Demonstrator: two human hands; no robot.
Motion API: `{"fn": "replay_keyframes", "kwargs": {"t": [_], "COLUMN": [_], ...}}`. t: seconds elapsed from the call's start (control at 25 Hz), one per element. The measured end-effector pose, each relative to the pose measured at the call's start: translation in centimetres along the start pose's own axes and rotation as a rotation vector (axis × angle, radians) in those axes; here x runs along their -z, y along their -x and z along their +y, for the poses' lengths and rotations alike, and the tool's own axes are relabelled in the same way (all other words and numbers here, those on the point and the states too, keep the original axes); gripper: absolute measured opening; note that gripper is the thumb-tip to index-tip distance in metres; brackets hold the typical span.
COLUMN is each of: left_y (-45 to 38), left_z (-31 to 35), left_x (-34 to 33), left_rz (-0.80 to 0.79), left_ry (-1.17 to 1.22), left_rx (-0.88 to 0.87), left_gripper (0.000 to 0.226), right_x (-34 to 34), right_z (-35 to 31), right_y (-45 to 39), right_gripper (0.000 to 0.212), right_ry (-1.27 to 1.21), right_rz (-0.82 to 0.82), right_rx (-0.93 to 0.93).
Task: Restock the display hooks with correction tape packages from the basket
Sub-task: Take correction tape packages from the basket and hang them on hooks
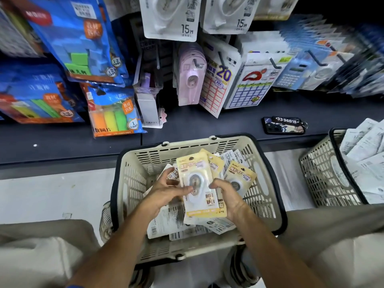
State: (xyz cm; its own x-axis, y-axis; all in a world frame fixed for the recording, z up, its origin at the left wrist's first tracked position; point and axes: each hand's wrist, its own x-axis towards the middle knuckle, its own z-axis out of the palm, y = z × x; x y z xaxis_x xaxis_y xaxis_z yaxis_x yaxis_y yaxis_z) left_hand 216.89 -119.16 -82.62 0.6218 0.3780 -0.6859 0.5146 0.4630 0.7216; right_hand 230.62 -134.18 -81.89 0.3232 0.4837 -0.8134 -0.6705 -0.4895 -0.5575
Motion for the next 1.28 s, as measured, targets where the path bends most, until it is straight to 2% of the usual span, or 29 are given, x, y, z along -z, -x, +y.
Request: {"fn": "replay_keyframes", "kwargs": {"t": [0.08,0.2,0.24,0.32,0.4,0.48,0.52,0.56,0.6,0.64,0.68,0.72,0.76,0.84,0.88,0.96,1.04,1.12,1.16,1.2,1.28], "left_y": [-0.4,-0.7,-0.7,-0.7,-0.9,-0.9,-0.8,-0.8,-0.9,-1.0,-1.2,-1.3,-1.5,-1.7,-1.8,-2.0,-1.9,-1.6,-1.3,-0.9,-0.6], "left_z": [-0.5,0.3,0.6,1.0,1.0,0.9,0.8,0.6,0.5,0.3,0.0,-0.2,-0.5,-0.9,-1.1,-1.5,-1.8,-1.8,-1.6,-1.2,-0.6], "left_x": [0.0,-0.2,-0.5,-0.8,-0.5,0.4,0.7,0.9,0.9,0.9,0.9,1.1,1.3,1.7,1.8,1.7,1.7,1.5,1.4,1.2,1.0], "left_rz": [-0.051,-0.071,-0.087,-0.090,-0.051,-0.053,-0.054,-0.038,-0.002,0.051,0.106,0.157,0.200,0.256,0.280,0.304,0.299,0.236,0.190,0.145,0.076], "left_ry": [0.030,0.038,0.006,0.000,0.082,0.131,0.125,0.103,0.076,0.058,0.059,0.070,0.075,0.052,0.030,-0.008,-0.035,-0.103,-0.128,-0.140,-0.097], "left_rx": [0.013,0.025,0.024,0.016,0.036,0.086,0.100,0.102,0.098,0.097,0.090,0.076,0.066,0.055,0.048,0.045,0.069,0.097,0.102,0.098,0.084], "left_gripper": [0.065,0.039,0.039,0.053,0.068,0.079,0.078,0.073,0.064,0.055,0.048,0.044,0.042,0.041,0.040,0.038,0.035,0.041,0.046,0.050,0.051], "right_x": [-0.4,-2.6,-3.2,-3.2,-2.4,-1.8,-1.6,-1.2,-0.1,1.4,3.1,4.5,5.5,6.0,5.7,4.9,4.1,2.1,1.1,0.2,-1.1], "right_z": [-0.2,-0.3,0.0,0.7,0.8,0.6,0.3,0.0,-0.3,-0.8,-1.3,-1.7,-2.0,-3.0,-4.0,-7.6,-12.8,-15.8,-15.8,-15.0,-12.1], "right_y": [0.4,0.4,0.1,-0.6,-1.3,-1.4,-1.4,-1.6,-2.0,-2.2,-2.0,-1.9,-1.5,-0.9,-0.7,0.5,2.0,3.9,4.3,3.9,2.3], "right_gripper": [0.074,0.104,0.102,0.087,0.058,0.041,0.041,0.042,0.039,0.040,0.052,0.063,0.064,0.036,0.023,0.014,0.010,0.012,0.010,0.003,0.013], "right_ry": [0.014,0.109,0.125,0.040,0.007,0.110,0.166,0.224,0.316,0.513,0.769,0.976,1.102,1.280,1.359,1.363,1.267,1.339,1.391,1.417,1.315], "right_rz": [0.021,0.144,0.177,0.123,-0.074,-0.218,-0.172,-0.005,0.257,0.508,0.646,0.677,0.675,0.706,0.697,0.583,0.289,-0.042,-0.132,-0.169,-0.146], "right_rx": [0.031,0.122,0.157,0.201,0.220,0.225,0.211,0.228,0.275,0.329,0.354,0.332,0.266,0.195,0.229,0.388,0.481,0.361,0.311,0.298,0.318]}}
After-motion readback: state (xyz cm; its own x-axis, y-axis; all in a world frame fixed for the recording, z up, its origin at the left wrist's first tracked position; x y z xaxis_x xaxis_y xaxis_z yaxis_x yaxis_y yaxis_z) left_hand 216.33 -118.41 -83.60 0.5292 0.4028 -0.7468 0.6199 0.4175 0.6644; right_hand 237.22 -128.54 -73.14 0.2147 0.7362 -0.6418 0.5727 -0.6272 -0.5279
